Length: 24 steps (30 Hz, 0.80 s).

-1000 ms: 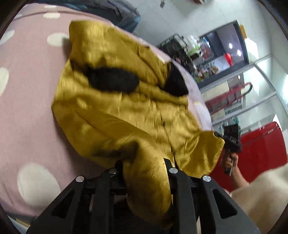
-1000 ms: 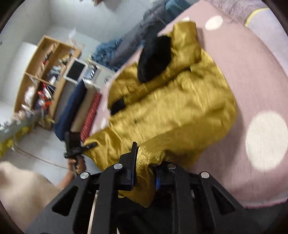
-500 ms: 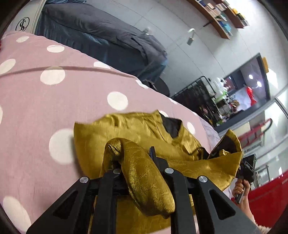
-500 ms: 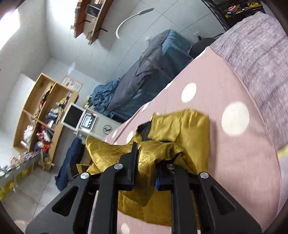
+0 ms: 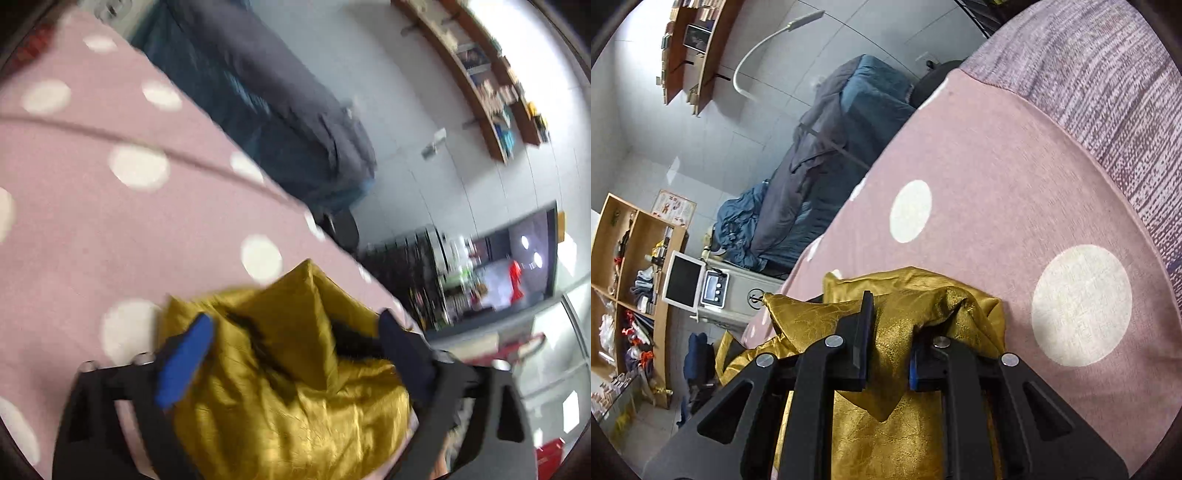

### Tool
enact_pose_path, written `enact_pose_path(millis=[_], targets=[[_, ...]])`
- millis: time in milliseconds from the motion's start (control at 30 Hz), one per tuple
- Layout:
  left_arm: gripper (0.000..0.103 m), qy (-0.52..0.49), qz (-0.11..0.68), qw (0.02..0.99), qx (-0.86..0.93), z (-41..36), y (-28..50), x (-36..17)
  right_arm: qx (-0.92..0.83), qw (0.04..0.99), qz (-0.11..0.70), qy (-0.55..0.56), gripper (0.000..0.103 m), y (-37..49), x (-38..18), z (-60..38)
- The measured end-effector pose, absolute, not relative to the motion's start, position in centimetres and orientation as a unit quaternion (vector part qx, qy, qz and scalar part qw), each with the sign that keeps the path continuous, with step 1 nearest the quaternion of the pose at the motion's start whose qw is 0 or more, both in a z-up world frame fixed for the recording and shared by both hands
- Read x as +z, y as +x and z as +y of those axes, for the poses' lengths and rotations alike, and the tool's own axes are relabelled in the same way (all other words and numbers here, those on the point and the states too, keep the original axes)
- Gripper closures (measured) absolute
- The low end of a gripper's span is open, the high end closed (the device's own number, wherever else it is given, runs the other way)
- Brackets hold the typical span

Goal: Fold large clothes

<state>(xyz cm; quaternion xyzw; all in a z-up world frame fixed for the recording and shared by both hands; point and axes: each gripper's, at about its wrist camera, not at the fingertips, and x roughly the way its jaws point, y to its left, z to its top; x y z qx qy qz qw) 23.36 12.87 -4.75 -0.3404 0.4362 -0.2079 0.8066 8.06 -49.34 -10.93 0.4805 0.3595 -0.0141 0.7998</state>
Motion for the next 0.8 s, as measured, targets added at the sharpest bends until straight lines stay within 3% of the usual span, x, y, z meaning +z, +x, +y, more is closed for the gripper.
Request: enact_pose_path(millis=[167,367,467,567,600,633,800], targets=[[0.008,-0.314,0.416,0.833,-0.187,15.3,20.6,-1.8,-0.03,0.791,0.36,0.493,0.088,8.9,-11.8,-49.7],[0.006,-0.032,0.396,0.911,-0.112,8.2,14.2,0.9,-0.057,0.793,0.373,0.478,0.087,9.7,-12.5,-49.1],[0.006,0.029,0.396,0.911,-0.11,4.6,12.3,0.3,-0.068,0.791,0.37,0.483,0.085,9.6,-12.3,-48.6],[0.006,0.026,0.414,0.901,-0.129,2.5,11.7,-0.8,-0.062,0.795,0.364,0.481,0.062,8.8,-10.8,-48.0],[0.006,0.023,0.417,0.899,-0.134,2.1,11.5,-1.0,-0.06,0.8,0.358,0.478,0.038,8.5,-10.0,-47.9],[0.006,0.022,0.419,0.897,-0.136,1.6,11.5,-1.3,-0.061,0.807,0.348,0.472,0.023,8.0,-9.2,-47.7],[0.006,0.04,0.418,0.898,-0.135,0.2,11.1,-1.8,-0.064,0.854,0.322,0.403,0.023,5.1,-4.5,-46.1]])
